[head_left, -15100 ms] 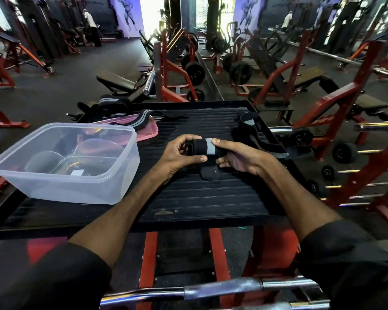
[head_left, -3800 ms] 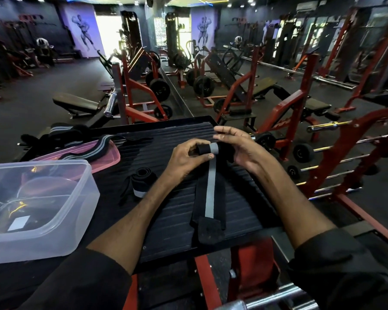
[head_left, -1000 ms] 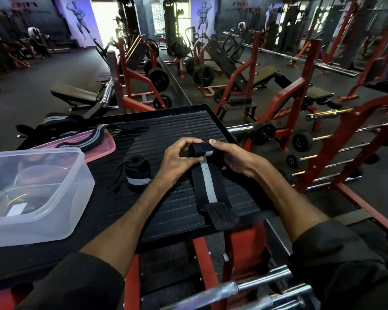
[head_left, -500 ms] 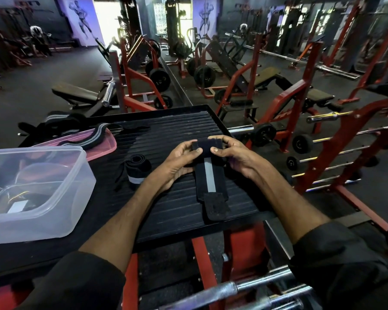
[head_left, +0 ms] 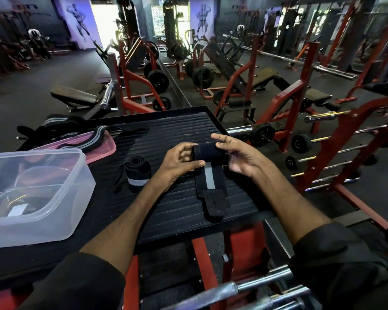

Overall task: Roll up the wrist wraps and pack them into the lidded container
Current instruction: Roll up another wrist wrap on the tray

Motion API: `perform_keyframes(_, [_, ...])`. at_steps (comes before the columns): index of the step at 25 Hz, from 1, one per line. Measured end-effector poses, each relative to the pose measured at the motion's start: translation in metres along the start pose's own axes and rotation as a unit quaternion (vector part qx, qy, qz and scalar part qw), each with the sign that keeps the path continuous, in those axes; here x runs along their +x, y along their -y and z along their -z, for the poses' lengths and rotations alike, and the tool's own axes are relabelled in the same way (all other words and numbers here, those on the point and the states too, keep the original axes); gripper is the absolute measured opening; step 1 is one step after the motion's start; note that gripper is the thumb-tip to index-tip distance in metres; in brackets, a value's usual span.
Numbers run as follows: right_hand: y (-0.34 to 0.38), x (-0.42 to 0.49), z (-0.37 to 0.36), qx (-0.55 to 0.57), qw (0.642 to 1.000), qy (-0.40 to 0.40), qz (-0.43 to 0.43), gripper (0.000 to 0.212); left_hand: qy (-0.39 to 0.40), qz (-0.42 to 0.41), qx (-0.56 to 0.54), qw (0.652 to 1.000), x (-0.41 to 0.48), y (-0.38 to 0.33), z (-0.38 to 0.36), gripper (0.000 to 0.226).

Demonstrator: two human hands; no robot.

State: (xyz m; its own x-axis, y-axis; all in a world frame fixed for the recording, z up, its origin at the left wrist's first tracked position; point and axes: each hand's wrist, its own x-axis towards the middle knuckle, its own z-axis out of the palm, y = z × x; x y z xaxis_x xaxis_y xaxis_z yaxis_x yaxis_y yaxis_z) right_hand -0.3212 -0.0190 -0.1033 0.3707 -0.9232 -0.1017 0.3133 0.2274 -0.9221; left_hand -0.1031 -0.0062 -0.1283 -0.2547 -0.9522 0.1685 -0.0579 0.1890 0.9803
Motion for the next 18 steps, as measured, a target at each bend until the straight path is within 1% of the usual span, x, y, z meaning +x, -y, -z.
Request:
perform_keyframes(1, [-0.002, 0.000, -0.001, -0.031, 0.999, -0.011, -0.014, 0.042, 0.000, -0.015, 0.006, 1.000, 0.000, -0.001, 0.000, 0.047])
perform_keyframes(3, [-0.007, 0.001, -0.004, -0.105, 0.994, -0.019, -0.033, 0.037, -0.015, -0.047, 0.016, 0.999, 0.000, -0.002, 0.000, 0.048])
perform_keyframes(4, [-0.010, 0.003, -0.006, -0.120, 0.992, -0.022, -0.037, 0.040, -0.025, -0.060, 0.017, 0.998, 0.001, -0.003, 0.000, 0.048])
perform_keyframes(5, [-0.013, 0.005, -0.005, -0.128, 0.991, -0.024, -0.034, 0.048, -0.034, -0.061, 0.019, 0.997, 0.003, -0.002, 0.001, 0.048])
perform_keyframes(6, [-0.014, 0.006, -0.005, -0.138, 0.990, -0.021, -0.028, 0.057, -0.028, -0.052, 0.012, 0.998, 0.004, -0.002, -0.001, 0.050])
perform_keyframes(7, [-0.014, 0.005, -0.006, -0.157, 0.987, -0.015, -0.020, 0.063, -0.009, -0.022, -0.010, 1.000, 0.005, -0.003, -0.003, 0.055])
perform_keyframes(8, [-0.015, 0.004, -0.008, -0.181, 0.983, -0.005, -0.011, 0.064, 0.018, 0.024, -0.054, 0.998, 0.004, -0.004, -0.007, 0.061])
perform_keyframes(10, [-0.019, 0.002, -0.012, -0.213, 0.977, 0.008, 0.015, 0.059, 0.050, 0.099, -0.148, 0.983, 0.004, -0.006, -0.014, 0.074])
perform_keyframes(11, [-0.021, 0.002, -0.013, -0.213, 0.977, 0.009, 0.031, 0.055, 0.049, 0.113, -0.177, 0.976, 0.004, -0.008, -0.015, 0.075])
perform_keyframes(13, [-0.023, 0.001, -0.015, -0.196, 0.979, 0.009, 0.058, 0.049, 0.038, 0.116, -0.202, 0.972, 0.006, -0.007, -0.015, 0.065])
perform_keyframes(14, [-0.022, 0.000, -0.015, -0.193, 0.979, 0.001, 0.068, 0.045, 0.040, 0.115, -0.189, 0.974, 0.005, -0.008, -0.012, 0.060])
perform_keyframes(16, [-0.019, -0.002, -0.014, -0.215, 0.972, -0.010, 0.093, 0.039, 0.049, 0.121, -0.110, 0.985, 0.001, -0.007, -0.006, 0.054])
perform_keyframes(18, [-0.017, -0.003, -0.012, -0.240, 0.964, -0.014, 0.112, 0.039, 0.068, 0.116, -0.042, 0.990, -0.003, -0.001, 0.000, 0.047])
